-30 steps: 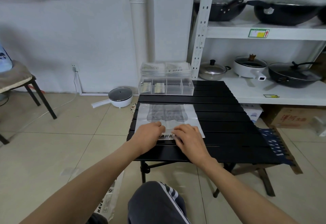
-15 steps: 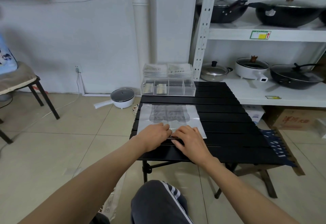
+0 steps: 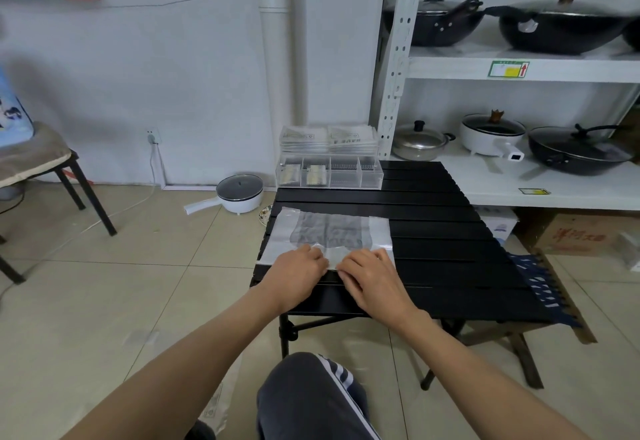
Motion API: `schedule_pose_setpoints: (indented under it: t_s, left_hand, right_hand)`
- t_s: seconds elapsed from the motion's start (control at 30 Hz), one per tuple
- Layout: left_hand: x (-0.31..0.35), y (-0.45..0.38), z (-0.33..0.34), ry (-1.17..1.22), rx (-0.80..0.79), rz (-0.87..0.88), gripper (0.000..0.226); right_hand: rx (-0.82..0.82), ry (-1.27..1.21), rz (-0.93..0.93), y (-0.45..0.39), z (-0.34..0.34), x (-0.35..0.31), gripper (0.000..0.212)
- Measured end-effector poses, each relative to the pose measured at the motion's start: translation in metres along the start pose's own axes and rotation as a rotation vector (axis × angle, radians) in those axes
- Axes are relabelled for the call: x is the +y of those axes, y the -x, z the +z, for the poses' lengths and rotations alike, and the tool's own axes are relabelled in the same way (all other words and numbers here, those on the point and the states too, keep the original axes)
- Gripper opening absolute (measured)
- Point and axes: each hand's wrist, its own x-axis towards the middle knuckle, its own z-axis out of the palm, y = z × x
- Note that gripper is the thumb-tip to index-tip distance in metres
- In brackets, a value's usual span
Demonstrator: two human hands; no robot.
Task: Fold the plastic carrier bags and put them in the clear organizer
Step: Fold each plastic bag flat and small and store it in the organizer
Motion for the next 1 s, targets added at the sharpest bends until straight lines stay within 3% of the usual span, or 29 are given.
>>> schedule_pose_setpoints:
  t_s: [0.1, 0.3, 0.4, 0.53, 0.67, 0.8, 0.9, 1.0]
  left_hand:
    - [-0.008, 0.009, -0.008, 0.093, -0.026, 0.028, 0.032]
    - [-0.021, 0.023, -0.026, 0.291, -0.151, 0.038, 0.032]
    - [-0.018, 0.022, -0.032, 0.369, -0.174, 0.025, 0.033]
    - [-0.024, 0.026, -0.034, 0.51, -0.161, -0.085, 0.037]
    - [-0.052, 0.043, -0.034, 0.652, -0.231, -0.268, 0.068]
    - [-0.069, 0.052, -0.02, 0.786, -0.129, -0.379, 0.049]
    - [-0.065, 0.046, -0.013, 0.914, 0.061, -0.52, 0.025]
    - [-0.062, 0.037, -0.009, 1.017, 0.208, -0.704, 0.02]
  right_hand:
    - [0.033, -0.05, 0.097, 0.011, -0.003, 0.006, 0.006]
    - [0.037, -0.243, 0.351, 0.037, -0.021, 0.033, 0.034]
    - [-0.017, -0.351, 0.416, 0.031, -0.025, 0.036, 0.026]
    - [-0.101, -0.382, 0.505, 0.023, -0.025, 0.037, 0.017]
    - [-0.079, -0.431, 0.607, 0.024, -0.02, 0.044, 0.017]
    - [-0.026, -0.471, 0.668, 0.02, -0.018, 0.043, 0.02]
    - [0.017, -0.487, 0.7, 0.015, -0.019, 0.044, 0.017]
    - [0.024, -0.509, 0.754, 0.01, -0.019, 0.045, 0.012]
